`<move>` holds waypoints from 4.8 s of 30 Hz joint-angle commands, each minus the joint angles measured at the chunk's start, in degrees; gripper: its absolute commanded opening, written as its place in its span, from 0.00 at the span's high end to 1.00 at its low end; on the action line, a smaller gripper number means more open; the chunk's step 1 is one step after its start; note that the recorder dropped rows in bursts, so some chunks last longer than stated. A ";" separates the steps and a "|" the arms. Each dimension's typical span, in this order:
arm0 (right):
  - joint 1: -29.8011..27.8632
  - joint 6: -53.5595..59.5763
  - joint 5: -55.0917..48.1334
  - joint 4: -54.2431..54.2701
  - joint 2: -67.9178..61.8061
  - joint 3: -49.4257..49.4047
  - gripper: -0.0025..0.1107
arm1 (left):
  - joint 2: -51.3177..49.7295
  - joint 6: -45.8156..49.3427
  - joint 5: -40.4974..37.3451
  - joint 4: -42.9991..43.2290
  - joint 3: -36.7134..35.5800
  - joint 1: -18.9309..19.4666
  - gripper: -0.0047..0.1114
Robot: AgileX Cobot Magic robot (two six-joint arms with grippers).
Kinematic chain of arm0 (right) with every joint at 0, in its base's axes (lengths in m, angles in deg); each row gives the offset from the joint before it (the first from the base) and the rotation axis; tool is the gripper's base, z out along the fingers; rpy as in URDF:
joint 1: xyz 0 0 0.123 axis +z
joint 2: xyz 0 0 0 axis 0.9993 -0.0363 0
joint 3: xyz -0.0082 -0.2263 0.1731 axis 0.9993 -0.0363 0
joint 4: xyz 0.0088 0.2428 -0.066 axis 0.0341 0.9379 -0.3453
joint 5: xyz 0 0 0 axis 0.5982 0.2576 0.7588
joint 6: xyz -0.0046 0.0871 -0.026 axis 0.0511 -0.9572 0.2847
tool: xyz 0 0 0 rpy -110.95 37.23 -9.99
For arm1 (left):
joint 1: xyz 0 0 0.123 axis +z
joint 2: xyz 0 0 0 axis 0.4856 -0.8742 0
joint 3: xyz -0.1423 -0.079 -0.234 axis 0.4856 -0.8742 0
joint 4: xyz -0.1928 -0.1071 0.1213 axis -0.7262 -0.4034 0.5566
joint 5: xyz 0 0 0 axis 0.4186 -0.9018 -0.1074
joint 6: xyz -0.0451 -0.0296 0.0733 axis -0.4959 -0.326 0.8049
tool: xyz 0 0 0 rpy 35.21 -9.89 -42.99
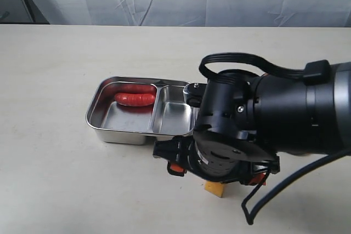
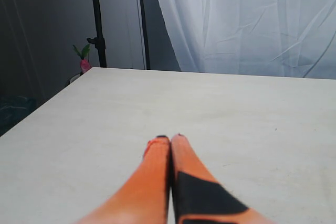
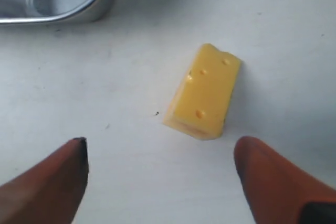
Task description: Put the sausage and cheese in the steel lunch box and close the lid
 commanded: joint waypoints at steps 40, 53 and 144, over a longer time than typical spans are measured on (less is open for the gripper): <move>2.98 -6.55 -2.63 -28.35 5.65 -3.35 0.99 | 0.36 0.00 0.42 0.04 -0.17 -0.40 0.96; -8.22 6.77 19.33 -31.39 -2.94 4.13 0.99 | 0.36 0.00 0.42 0.04 -0.17 -0.40 0.96; -24.25 8.37 24.24 -36.74 -8.65 -8.32 0.49 | 0.36 27.50 -14.59 -87.09 -0.17 -12.68 0.96</move>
